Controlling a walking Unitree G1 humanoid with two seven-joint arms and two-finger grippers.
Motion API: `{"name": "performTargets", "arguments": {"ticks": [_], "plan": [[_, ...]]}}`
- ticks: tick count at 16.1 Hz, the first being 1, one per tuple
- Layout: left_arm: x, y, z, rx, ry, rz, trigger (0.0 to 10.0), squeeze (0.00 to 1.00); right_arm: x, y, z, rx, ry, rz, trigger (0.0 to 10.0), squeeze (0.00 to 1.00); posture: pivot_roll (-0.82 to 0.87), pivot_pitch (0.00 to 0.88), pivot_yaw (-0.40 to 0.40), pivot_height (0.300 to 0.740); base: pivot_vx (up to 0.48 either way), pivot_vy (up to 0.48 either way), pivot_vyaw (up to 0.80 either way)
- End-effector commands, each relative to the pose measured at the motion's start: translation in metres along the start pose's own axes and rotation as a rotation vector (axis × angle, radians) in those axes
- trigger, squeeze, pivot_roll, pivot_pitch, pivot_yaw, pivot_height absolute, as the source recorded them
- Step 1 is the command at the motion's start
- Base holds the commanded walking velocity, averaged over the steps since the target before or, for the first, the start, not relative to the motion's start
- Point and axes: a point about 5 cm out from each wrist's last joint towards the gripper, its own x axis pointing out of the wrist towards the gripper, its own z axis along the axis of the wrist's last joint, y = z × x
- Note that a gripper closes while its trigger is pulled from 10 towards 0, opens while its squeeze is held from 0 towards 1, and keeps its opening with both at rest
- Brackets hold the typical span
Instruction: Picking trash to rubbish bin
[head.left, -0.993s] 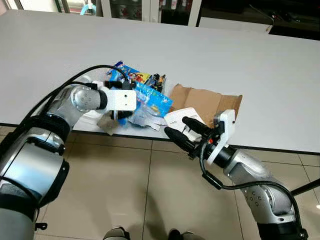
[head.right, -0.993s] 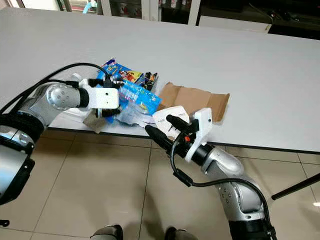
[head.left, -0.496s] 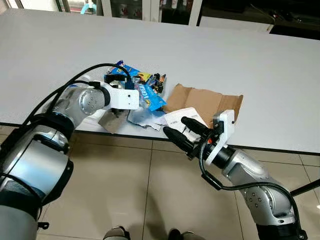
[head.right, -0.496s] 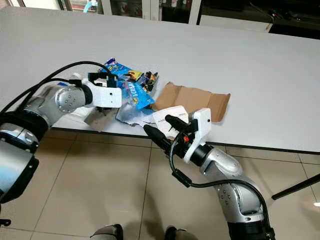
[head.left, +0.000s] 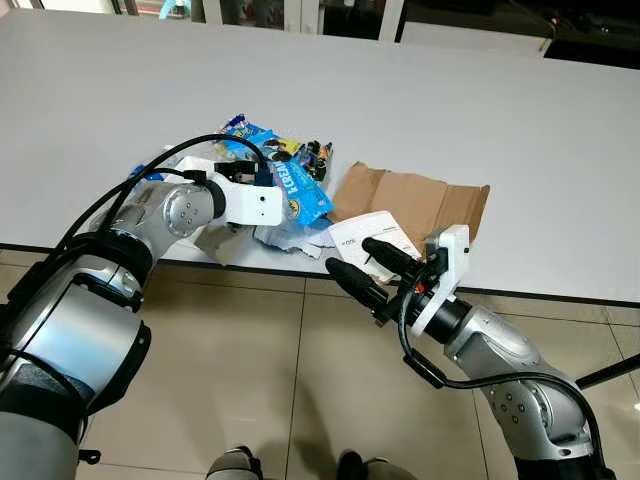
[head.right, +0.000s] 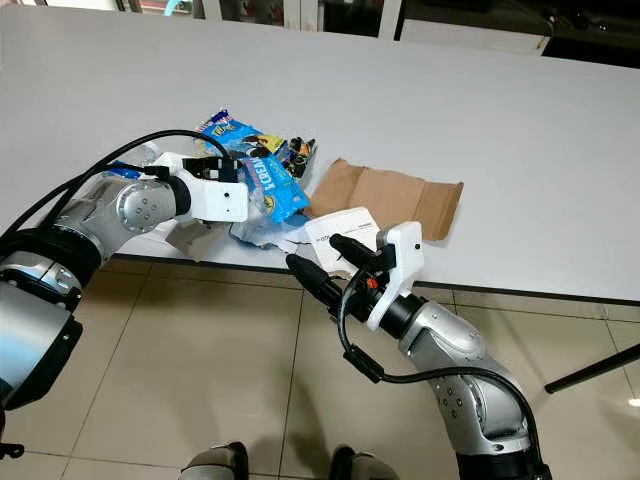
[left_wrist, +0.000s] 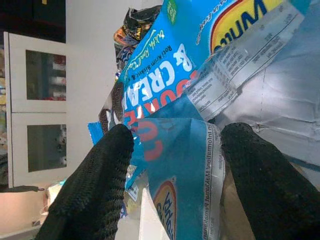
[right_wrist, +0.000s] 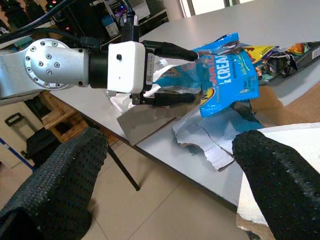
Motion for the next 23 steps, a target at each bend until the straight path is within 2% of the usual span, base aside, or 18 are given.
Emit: {"name": "performTargets", "arguments": {"ticks": [1, 5, 19, 20, 22, 23], "plan": [[0.003, -0.008, 0.002, 0.023, -0.011, -0.019, 0.0, 0.00, -0.001, 0.003, 0.001, 0.002, 0.000, 0.001, 10.0, 0.00, -0.09, 0.184, -0.046, 0.740, 0.000, 0.000, 0.00], [0.003, -0.008, 0.004, 0.056, -0.017, -0.004, 0.0, 0.00, -0.001, 0.004, 0.001, 0.003, -0.002, -0.007, 10.0, 0.00, -0.09, 0.187, -0.045, 0.740, 0.000, 0.000, 0.00], [0.003, -0.005, 0.005, 0.066, -0.020, 0.018, 0.0, 0.00, 0.001, 0.001, -0.001, 0.006, -0.001, -0.012, 10.0, 0.00, -0.08, 0.173, -0.043, 0.740, 0.000, 0.000, 0.00], [0.003, 0.000, 0.005, 0.091, -0.010, 0.051, 0.0, 0.00, 0.002, 0.000, -0.001, 0.004, -0.002, -0.012, 10.0, 0.00, -0.09, 0.168, -0.042, 0.740, 0.000, 0.000, 0.00], [0.001, 0.018, 0.008, 0.090, -0.016, 0.149, 0.0, 0.00, 0.003, -0.001, 0.000, 0.002, -0.006, -0.014, 10.0, 0.00, -0.08, 0.161, -0.042, 0.740, 0.000, 0.000, 0.00], [-0.004, 0.041, 0.010, 0.067, -0.019, 0.285, 10.0, 0.00, 0.004, -0.002, 0.000, 0.000, -0.008, -0.016, 10.0, 0.00, -0.08, 0.155, -0.044, 0.740, 0.000, 0.000, 0.00]]}}
